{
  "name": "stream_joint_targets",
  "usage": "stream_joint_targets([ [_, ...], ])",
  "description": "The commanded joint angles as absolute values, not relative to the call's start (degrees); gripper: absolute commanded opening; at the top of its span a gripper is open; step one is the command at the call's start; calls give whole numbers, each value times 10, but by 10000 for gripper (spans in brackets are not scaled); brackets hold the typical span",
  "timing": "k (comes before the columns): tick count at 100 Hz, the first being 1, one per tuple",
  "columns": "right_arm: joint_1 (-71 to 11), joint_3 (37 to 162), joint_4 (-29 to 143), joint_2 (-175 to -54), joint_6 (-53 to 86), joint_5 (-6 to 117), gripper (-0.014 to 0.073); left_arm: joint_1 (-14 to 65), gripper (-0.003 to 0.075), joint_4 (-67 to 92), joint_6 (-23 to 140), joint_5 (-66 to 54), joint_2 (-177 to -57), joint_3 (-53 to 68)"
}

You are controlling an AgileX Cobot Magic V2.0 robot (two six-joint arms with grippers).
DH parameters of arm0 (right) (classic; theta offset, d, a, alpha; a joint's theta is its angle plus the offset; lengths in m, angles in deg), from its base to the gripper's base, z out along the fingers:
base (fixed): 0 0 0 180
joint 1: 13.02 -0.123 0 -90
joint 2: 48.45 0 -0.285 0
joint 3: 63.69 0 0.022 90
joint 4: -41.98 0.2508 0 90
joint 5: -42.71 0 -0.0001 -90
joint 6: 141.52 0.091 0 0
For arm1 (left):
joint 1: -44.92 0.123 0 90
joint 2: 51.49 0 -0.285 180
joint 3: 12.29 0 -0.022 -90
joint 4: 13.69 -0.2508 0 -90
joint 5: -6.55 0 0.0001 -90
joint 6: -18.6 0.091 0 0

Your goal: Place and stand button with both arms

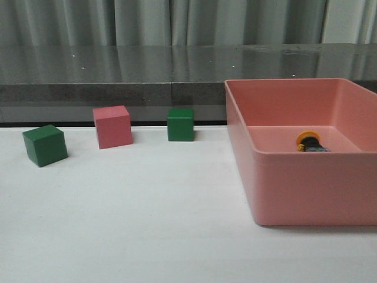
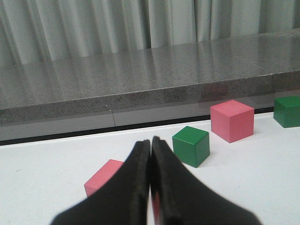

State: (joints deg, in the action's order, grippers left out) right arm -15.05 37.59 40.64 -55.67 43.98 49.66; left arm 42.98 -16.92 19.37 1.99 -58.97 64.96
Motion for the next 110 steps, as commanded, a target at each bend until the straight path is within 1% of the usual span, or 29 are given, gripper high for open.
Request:
stream_joint_targets([
  [1, -146, 383, 403, -547, 440, 447, -118, 431, -19, -166, 186, 66, -572, 666],
  [65, -146, 383, 403, -547, 440, 447, -118, 431, -19, -166, 186, 66, -572, 666],
  [80, -146, 389, 403, -547, 440, 367, -118, 431, -19, -166, 186, 66, -572, 666],
  [86, -146, 405, 403, -547, 440, 360, -118, 431, -19, -166, 186, 66, -572, 666],
  [91, -146, 430, 405, -548, 442, 372, -118, 431, -19, -166, 186, 66, -572, 666],
  [98, -146, 481, 409, -551, 442, 423, -118, 431, -19, -166, 186, 66, -572, 666],
  [104, -146, 546, 414, -568, 442, 510, -118, 431, -19, -166, 186, 66, -572, 666],
  [105, -146, 554, 414, -568, 442, 510, -118, 431, -19, -166, 186, 66, -572, 666],
  [110, -146, 612, 420, -592, 442, 593, -118, 431, -19, -166, 186, 66, -572, 666],
])
